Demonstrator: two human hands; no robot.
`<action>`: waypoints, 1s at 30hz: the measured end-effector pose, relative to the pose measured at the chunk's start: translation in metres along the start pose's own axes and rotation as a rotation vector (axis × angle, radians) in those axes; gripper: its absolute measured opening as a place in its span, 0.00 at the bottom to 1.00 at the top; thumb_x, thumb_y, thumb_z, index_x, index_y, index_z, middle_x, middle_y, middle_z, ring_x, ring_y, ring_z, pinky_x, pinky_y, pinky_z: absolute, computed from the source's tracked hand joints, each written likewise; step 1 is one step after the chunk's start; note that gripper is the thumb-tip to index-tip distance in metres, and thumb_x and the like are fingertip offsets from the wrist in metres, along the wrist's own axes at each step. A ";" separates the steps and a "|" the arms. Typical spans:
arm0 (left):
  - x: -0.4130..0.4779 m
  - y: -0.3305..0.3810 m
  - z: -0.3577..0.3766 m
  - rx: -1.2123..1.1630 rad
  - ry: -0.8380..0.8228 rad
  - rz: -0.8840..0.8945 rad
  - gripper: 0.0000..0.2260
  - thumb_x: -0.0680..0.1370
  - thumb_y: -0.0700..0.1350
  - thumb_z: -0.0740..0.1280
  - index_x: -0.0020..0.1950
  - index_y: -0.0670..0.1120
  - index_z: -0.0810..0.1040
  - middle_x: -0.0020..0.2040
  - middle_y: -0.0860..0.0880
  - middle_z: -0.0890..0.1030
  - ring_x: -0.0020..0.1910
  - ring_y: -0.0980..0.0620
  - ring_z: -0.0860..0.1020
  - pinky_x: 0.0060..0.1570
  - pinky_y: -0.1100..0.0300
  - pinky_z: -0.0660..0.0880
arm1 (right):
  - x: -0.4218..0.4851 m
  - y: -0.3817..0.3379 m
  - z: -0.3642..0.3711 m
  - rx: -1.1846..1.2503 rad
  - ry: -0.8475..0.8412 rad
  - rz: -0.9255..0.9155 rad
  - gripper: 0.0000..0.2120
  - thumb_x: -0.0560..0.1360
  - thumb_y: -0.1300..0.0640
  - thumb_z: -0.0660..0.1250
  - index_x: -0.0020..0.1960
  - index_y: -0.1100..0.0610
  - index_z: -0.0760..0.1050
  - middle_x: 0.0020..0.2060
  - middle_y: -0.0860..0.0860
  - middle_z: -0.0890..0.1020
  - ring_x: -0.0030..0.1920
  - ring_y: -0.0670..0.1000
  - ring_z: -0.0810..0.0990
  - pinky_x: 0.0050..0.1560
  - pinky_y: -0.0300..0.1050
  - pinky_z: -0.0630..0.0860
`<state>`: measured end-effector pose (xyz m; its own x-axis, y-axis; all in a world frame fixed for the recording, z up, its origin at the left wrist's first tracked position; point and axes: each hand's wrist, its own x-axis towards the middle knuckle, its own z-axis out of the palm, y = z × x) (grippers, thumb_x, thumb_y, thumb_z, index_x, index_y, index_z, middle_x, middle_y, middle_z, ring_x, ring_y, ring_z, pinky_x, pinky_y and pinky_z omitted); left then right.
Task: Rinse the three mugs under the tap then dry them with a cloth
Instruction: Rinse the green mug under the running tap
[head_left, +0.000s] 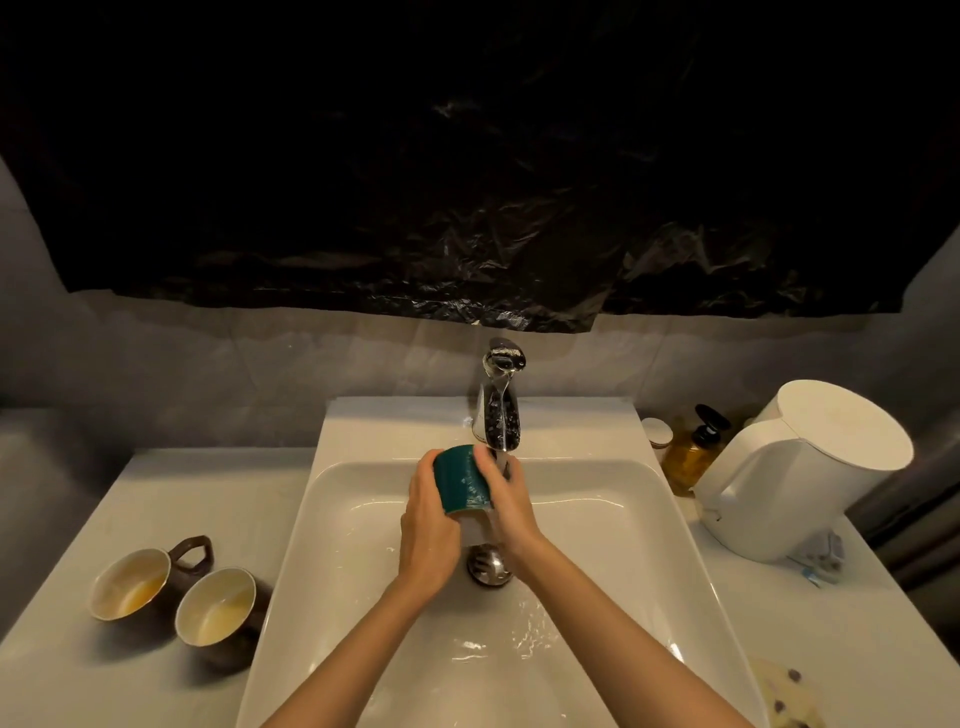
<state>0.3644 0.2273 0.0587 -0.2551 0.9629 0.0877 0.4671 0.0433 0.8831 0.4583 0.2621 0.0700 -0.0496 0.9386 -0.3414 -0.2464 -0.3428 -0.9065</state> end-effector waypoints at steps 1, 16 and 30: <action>0.003 -0.001 -0.001 0.012 -0.020 -0.005 0.24 0.78 0.40 0.63 0.70 0.56 0.62 0.61 0.52 0.75 0.54 0.54 0.76 0.51 0.56 0.78 | -0.001 0.005 -0.001 -0.017 -0.012 -0.009 0.22 0.75 0.50 0.69 0.64 0.56 0.67 0.56 0.56 0.79 0.54 0.53 0.81 0.56 0.51 0.79; -0.002 0.007 0.000 0.292 -0.056 0.115 0.30 0.73 0.31 0.64 0.72 0.48 0.60 0.65 0.49 0.65 0.43 0.49 0.77 0.40 0.56 0.79 | 0.011 0.003 -0.002 0.024 0.137 0.066 0.23 0.79 0.42 0.54 0.58 0.60 0.73 0.51 0.62 0.80 0.48 0.57 0.80 0.49 0.51 0.76; 0.011 0.005 -0.014 0.082 0.124 -0.112 0.22 0.77 0.36 0.60 0.71 0.49 0.64 0.66 0.47 0.71 0.58 0.43 0.74 0.52 0.57 0.69 | -0.025 0.004 0.012 -0.306 -0.143 -0.118 0.19 0.82 0.47 0.50 0.72 0.48 0.62 0.62 0.48 0.74 0.60 0.47 0.74 0.58 0.41 0.71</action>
<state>0.3520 0.2345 0.0706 -0.4092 0.9110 0.0514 0.4959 0.1748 0.8506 0.4472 0.2377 0.0781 -0.1785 0.9610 -0.2114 0.0419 -0.2072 -0.9774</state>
